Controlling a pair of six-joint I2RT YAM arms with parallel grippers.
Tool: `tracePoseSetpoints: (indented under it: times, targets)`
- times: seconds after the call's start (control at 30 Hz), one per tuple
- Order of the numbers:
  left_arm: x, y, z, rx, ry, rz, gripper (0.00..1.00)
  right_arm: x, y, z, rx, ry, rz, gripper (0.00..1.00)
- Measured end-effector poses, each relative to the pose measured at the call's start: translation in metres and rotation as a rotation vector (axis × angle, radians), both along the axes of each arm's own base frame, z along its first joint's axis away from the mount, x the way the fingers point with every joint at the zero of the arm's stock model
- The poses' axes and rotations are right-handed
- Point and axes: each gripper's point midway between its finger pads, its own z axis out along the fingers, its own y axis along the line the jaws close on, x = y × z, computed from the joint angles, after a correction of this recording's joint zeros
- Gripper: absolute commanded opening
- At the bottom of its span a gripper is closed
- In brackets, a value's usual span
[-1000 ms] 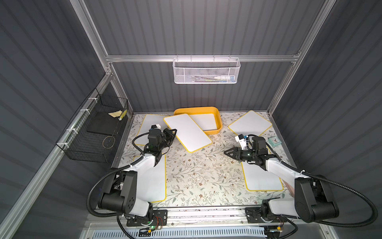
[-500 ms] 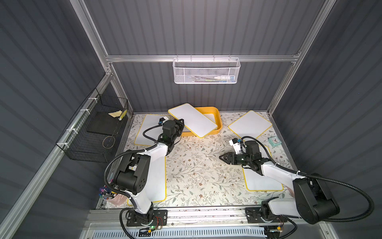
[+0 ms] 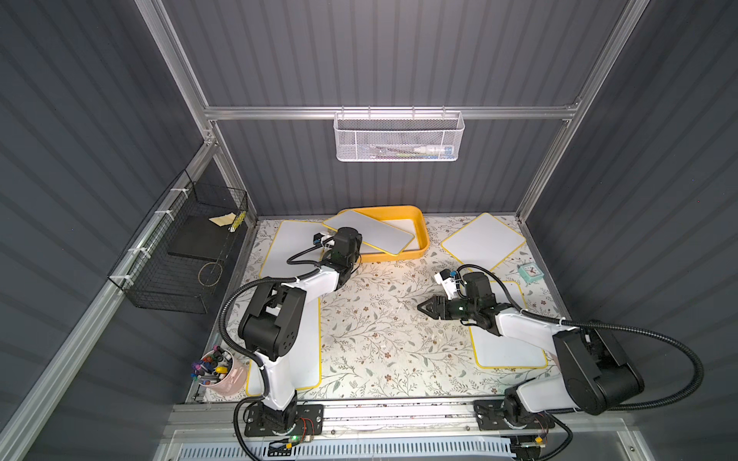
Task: Put the whiteboard into the storage box
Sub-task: Place the whiteboard in the storage box.
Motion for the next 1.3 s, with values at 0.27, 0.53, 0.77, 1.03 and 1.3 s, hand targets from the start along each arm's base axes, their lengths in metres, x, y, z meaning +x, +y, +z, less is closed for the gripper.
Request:
tracePoseSetpoints:
  times: [0.27,0.53,0.77,1.03,1.3]
  targets:
    - [0.001,-0.017,-0.008,0.058,0.023,0.07,0.0,0.001,-0.001,0.0,-0.01,-0.005,-0.001,0.56]
    - [0.007,-0.037,-0.003,0.091,-0.005,0.149,0.0,0.003,-0.001,0.001,-0.017,-0.012,-0.004,0.56]
    - [0.014,-0.049,-0.008,0.052,-0.019,0.206,0.0,0.003,-0.001,0.001,-0.018,-0.013,-0.005,0.56]
    - [0.007,-0.05,-0.013,0.064,-0.023,0.272,0.0,0.003,-0.001,0.001,-0.016,-0.013,-0.004,0.56]
    - [0.009,-0.051,-0.019,0.044,-0.048,0.329,0.0,0.003,0.0,0.001,-0.011,-0.012,0.001,0.56]
